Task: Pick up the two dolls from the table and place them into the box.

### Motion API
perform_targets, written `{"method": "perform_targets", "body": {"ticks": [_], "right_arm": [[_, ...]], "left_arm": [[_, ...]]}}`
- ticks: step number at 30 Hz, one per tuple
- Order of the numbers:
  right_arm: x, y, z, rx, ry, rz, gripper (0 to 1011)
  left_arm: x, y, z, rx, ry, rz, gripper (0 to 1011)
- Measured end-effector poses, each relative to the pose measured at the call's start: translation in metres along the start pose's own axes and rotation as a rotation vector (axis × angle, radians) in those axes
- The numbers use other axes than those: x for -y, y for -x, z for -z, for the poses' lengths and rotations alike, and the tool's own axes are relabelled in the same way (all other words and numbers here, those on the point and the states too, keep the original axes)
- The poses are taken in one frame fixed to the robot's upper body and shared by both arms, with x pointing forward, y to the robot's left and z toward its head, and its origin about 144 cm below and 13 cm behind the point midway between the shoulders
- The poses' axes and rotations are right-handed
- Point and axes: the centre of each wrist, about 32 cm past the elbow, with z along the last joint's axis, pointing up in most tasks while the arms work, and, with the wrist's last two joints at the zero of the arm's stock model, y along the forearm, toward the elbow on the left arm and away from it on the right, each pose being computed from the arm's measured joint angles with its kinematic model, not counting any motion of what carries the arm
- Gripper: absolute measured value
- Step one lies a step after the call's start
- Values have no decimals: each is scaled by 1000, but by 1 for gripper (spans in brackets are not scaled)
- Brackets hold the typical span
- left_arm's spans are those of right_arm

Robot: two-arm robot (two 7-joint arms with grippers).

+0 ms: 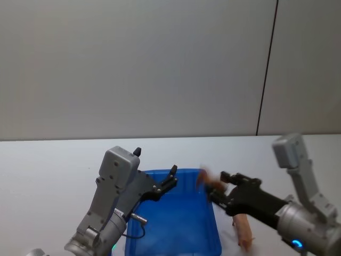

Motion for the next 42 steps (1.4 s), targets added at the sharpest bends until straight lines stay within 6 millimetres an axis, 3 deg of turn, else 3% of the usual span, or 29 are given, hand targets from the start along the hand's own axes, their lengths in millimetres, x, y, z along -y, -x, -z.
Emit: {"method": "perform_targets", "body": {"ticks": [10, 18, 42], "right_arm": [[-21, 6, 2, -37, 42, -80, 800], [-19, 4, 6, -33, 42, -74, 1000], [39, 2, 33, -65, 66, 126, 1001]], "left_arm": [[0, 0, 0, 0, 0, 0, 1001], [0, 0, 0, 0, 0, 0, 1001], [0, 0, 0, 0, 0, 0, 1001]]}}
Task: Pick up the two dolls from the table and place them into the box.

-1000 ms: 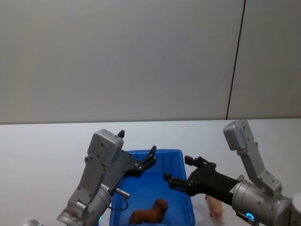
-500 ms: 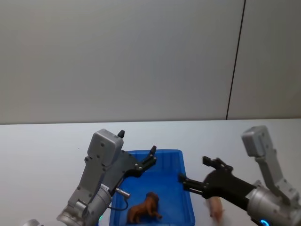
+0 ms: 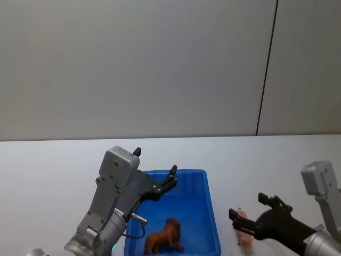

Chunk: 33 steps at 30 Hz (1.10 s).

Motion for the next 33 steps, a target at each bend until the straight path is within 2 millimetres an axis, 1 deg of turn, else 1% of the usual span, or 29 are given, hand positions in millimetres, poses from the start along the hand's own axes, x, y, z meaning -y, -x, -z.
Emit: {"method": "perform_targets", "body": {"ticks": [5, 10, 18, 23, 26, 28, 30, 32, 33], "right_arm": [[5, -1, 9, -23, 42, 30, 1001], [6, -2, 17, -45, 78, 49, 1001], [1, -1, 28, -78, 132, 68, 1001], [-6, 0, 33, -97, 160, 73, 995], [-9, 1, 35, -102, 168, 73, 941], [-13, 1, 36, -109, 176, 72, 862], [-15, 1, 36, -111, 178, 72, 831], [-18, 1, 37, -115, 181, 70, 757], [-18, 1, 37, -115, 181, 70, 739]], "left_arm": [[0, 0, 0, 0, 0, 0, 1001], [0, 0, 0, 0, 0, 0, 1001], [0, 0, 0, 0, 0, 0, 1001], [0, 0, 0, 0, 0, 0, 1001], [0, 0, 0, 0, 0, 0, 1001], [0, 0, 0, 0, 0, 0, 1001], [0, 0, 0, 0, 0, 0, 1001], [0, 0, 0, 0, 0, 0, 1001], [0, 0, 0, 0, 0, 0, 1001]]}}
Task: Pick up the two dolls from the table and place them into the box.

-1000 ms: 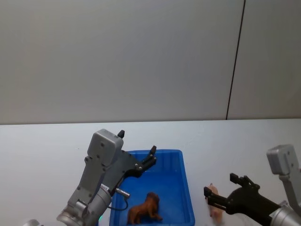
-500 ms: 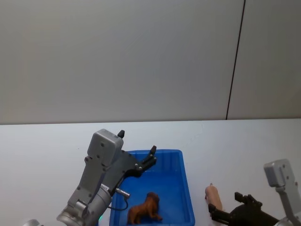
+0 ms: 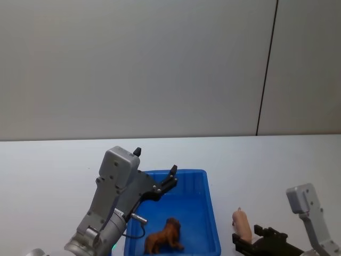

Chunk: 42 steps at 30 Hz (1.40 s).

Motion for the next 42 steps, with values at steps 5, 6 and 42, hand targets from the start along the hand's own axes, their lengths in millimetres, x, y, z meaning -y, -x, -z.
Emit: {"method": "perform_targets", "body": {"ticks": [5, 6, 42], "right_arm": [[-7, 1, 0, -5, 4, -1, 561], [-8, 1, -1, -5, 4, -1, 561], [-13, 17, -71, 98, -230, -82, 361]], "left_arm": [[0, 0, 0, 0, 0, 0, 1001], [0, 0, 0, 0, 0, 0, 1001], [0, 0, 0, 0, 0, 0, 1001]]}}
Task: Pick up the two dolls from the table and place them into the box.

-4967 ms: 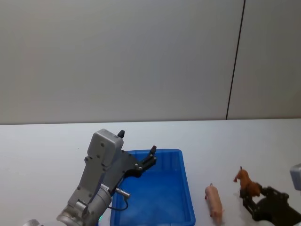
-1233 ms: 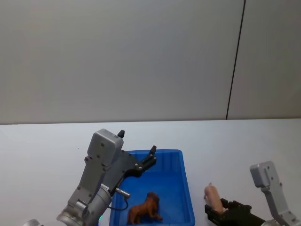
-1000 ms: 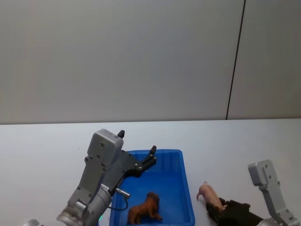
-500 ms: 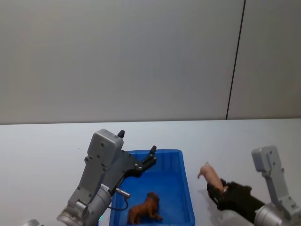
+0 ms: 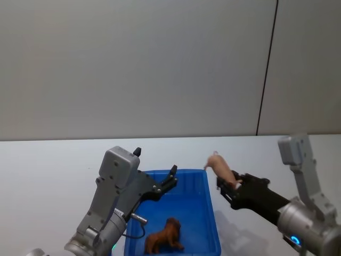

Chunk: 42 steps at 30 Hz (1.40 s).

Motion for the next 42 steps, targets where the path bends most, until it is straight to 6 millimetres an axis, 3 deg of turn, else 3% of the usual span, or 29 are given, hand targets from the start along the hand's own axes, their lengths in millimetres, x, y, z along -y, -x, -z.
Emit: {"method": "perform_targets", "body": {"ticks": [9, 22, 31, 42], "right_arm": [[-15, 6, -8, -22, 26, -66, 376], [-32, 11, 2, -47, 82, -119, 782], [-18, 0, 9, -39, 74, -100, 999], [16, -19, 18, -16, 42, -60, 1001]], "left_arm": [[0, 0, 0, 0, 0, 0, 1001], [0, 0, 0, 0, 0, 0, 1001], [0, 0, 0, 0, 0, 0, 1001], [0, 0, 0, 0, 0, 0, 1001]]}}
